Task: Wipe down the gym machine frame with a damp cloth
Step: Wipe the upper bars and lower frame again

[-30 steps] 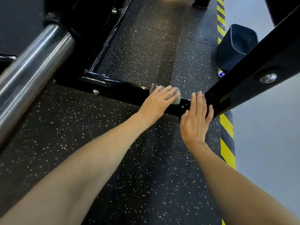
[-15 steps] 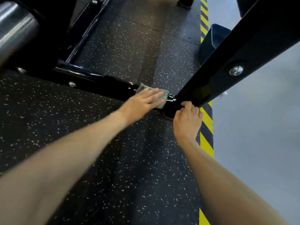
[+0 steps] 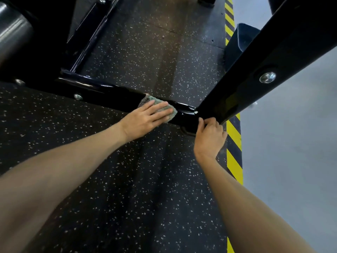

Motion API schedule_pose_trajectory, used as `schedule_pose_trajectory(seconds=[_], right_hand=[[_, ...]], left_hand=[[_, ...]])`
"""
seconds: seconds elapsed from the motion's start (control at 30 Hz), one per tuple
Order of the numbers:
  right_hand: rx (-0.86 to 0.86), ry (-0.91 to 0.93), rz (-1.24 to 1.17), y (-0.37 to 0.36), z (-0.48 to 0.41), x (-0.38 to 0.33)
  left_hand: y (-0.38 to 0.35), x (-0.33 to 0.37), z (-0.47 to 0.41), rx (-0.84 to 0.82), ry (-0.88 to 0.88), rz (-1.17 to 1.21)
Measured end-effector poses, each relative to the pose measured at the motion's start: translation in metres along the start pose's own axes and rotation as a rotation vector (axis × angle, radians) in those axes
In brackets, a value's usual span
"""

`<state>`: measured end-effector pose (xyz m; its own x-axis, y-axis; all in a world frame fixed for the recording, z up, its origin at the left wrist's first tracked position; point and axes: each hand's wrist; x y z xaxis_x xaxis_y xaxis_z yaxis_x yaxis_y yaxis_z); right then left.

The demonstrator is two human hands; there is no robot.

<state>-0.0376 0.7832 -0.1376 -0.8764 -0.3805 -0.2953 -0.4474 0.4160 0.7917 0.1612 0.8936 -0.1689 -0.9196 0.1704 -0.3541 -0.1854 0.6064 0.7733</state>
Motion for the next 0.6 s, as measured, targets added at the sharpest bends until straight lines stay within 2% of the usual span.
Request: schedule_pose_trajectory(seconds=[0.17, 0.3, 0.4, 0.47, 0.6], right_hand=[[-0.028, -0.145, -0.003, -0.003, 0.001, -0.014], [-0.058, -0.255, 0.001, -0.005, -0.002, -0.016], [-0.052, -0.316, -0.016, -0.007, 0.000, -0.021], [-0.048, -0.324, -0.021, -0.007, 0.000, -0.022], [-0.035, -0.223, 0.000, -0.003, -0.003, -0.015]], left_hand=[[-0.006, 0.021, -0.026, -0.079, -0.095, -0.044], [0.006, -0.007, -0.006, 0.001, -0.080, -0.022], [-0.005, 0.017, -0.034, -0.003, -0.101, -0.018], [-0.011, 0.035, -0.051, -0.009, -0.064, 0.047], [0.001, 0.011, -0.022, 0.032, -0.020, 0.041]])
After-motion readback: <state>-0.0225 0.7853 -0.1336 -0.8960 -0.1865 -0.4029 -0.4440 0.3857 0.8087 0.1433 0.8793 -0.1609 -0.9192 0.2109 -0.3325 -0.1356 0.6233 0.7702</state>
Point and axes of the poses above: each hand's wrist, its own z-axis away from the middle knuckle, its own y-axis out of the back of the hand, x = y × z, and after that the axes turned 14 degrees about x, right-handed
